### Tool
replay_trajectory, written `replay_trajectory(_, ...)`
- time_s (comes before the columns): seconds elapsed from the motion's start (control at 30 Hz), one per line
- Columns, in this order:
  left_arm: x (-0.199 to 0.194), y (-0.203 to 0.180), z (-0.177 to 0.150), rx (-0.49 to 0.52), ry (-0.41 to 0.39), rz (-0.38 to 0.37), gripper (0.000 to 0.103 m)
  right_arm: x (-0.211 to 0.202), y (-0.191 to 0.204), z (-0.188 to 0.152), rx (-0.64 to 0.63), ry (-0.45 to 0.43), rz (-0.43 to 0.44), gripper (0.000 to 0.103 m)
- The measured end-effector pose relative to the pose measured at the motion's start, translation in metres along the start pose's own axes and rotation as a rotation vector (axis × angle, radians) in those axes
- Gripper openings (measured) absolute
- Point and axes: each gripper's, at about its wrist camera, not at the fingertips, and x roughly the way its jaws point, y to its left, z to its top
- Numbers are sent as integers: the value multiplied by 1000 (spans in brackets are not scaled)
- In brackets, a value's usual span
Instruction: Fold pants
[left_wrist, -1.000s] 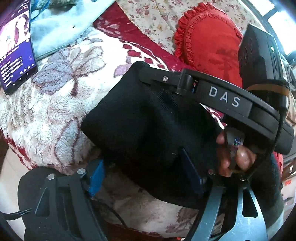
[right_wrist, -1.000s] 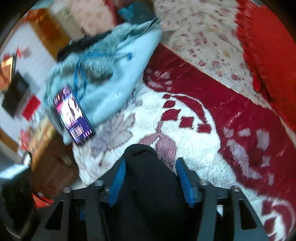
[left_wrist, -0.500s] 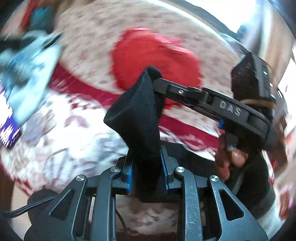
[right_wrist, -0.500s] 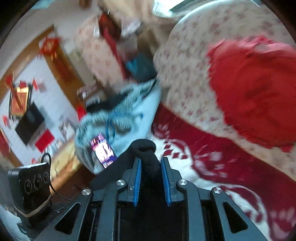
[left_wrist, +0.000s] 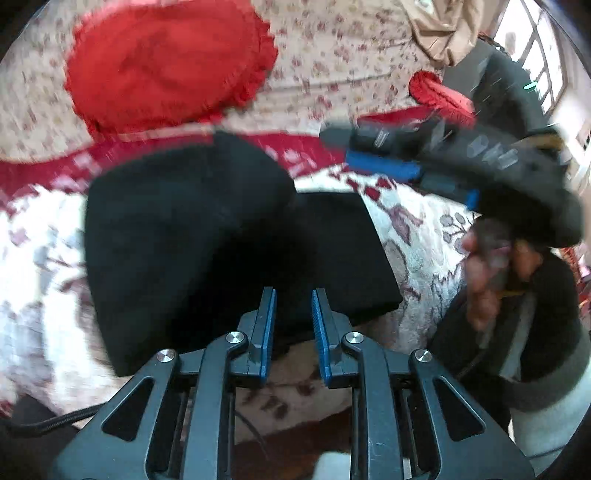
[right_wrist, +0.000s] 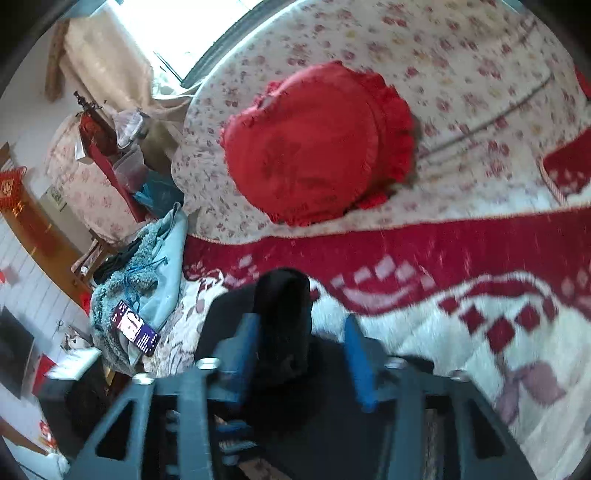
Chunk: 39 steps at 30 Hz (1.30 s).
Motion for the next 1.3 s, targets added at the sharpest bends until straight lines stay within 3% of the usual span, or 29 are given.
replay_trajectory(0.1, -28, 11, 2, 4, -65, 54, 19, 16, -1, 1, 23, 28, 19, 53)
replay_trajectory(0.23, -37, 42, 4, -57, -96, 141, 19, 51, -2, 8, 53, 84, 50, 63)
replay_trajectory(0.37, -24, 82, -2, -158, -60, 204, 19, 60, 13, 16, 32, 74, 7, 63)
replay_trajectory(0.5, -7, 90, -5, -179, -33, 218, 19, 70, 45, 25, -106, 85, -48, 61)
replay_trajectory(0.53, -4, 88, -6, -175, -33, 227, 19, 79, 55, 26, -167, 110, -92, 59)
replay_trajectory(0.6, 0, 85, -7, -167, -26, 233, 21, 96, 63, 28, -227, 148, -154, 30)
replay_trajectory(0.7, 8, 88, -7, -189, -9, 204, 21, 109, 52, 30, -228, 166, -206, 9)
replay_trajectory(0.77, 9, 91, -7, -191, -11, 194, 21, 97, 33, 31, -148, 139, -193, 8)
replay_trajectory(0.87, 10, 91, -7, -189, -9, 190, 21, 76, -8, 27, -19, 108, -260, 8)
replay_trajectory(0.93, 10, 91, -7, -193, -10, 190, 21, 60, -21, 24, 46, 78, -162, 8)
replay_trajectory(0.97, 9, 92, -7, -195, -10, 190, 21, 52, -21, 23, 61, 50, -108, 13)
replay_trajectory(1.07, 9, 94, -7, -211, -11, 183, 21, 44, -20, 21, 83, 11, -1, 67)
replay_trajectory(1.17, 8, 98, -8, -223, -9, 170, 22, 70, -20, 17, 139, 105, 64, 68)
replay_trajectory(1.27, 6, 101, -8, -227, -7, 161, 23, 98, -19, 15, 127, 176, 24, 67)
replay_trajectory(1.3, 5, 102, -8, -228, -7, 161, 23, 104, -16, 16, 121, 193, 15, 55)
